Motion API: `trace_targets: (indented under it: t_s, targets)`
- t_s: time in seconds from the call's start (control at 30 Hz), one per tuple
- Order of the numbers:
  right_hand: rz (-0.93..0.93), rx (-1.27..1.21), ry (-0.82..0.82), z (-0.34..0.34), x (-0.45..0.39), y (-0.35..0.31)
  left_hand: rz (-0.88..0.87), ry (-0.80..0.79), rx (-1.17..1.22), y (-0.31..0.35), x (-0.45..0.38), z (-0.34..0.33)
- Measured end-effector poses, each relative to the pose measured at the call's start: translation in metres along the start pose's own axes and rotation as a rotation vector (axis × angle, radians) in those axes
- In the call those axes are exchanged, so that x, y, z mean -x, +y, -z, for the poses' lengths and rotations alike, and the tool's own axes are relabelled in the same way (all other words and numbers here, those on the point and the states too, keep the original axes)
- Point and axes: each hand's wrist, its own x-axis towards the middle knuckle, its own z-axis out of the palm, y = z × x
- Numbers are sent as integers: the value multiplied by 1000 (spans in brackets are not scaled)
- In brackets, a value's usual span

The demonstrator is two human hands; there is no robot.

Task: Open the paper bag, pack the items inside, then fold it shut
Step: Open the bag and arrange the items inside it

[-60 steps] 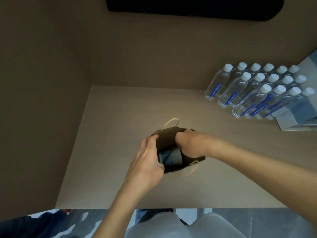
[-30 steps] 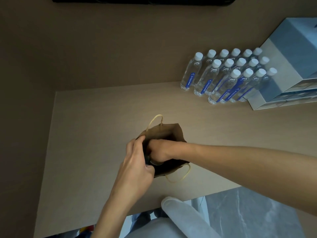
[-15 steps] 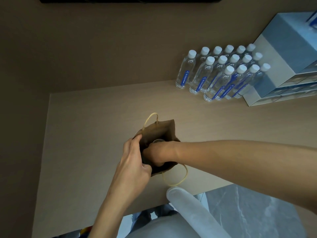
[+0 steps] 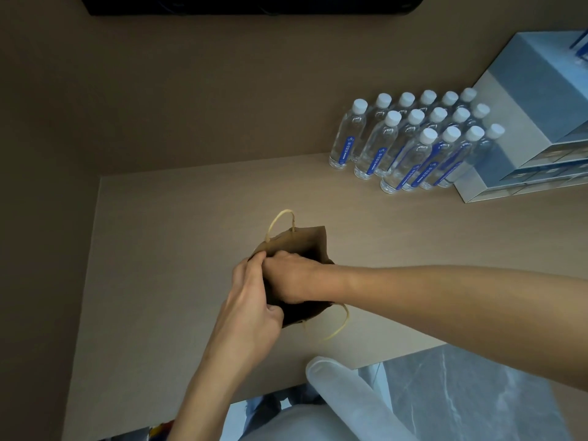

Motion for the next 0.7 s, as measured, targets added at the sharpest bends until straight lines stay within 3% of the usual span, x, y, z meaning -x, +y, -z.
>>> trace_targets:
  t_s: [0.2, 0.37, 0.7]
  targets:
    - [84, 17, 214, 43, 47, 7, 4, 3, 12, 1, 4, 9]
    - [-105, 53, 264, 54, 60, 10, -3, -19, 10, 7, 5, 8]
    - [-171, 89, -173, 31, 9, 21, 14, -53, 6, 12, 2, 6]
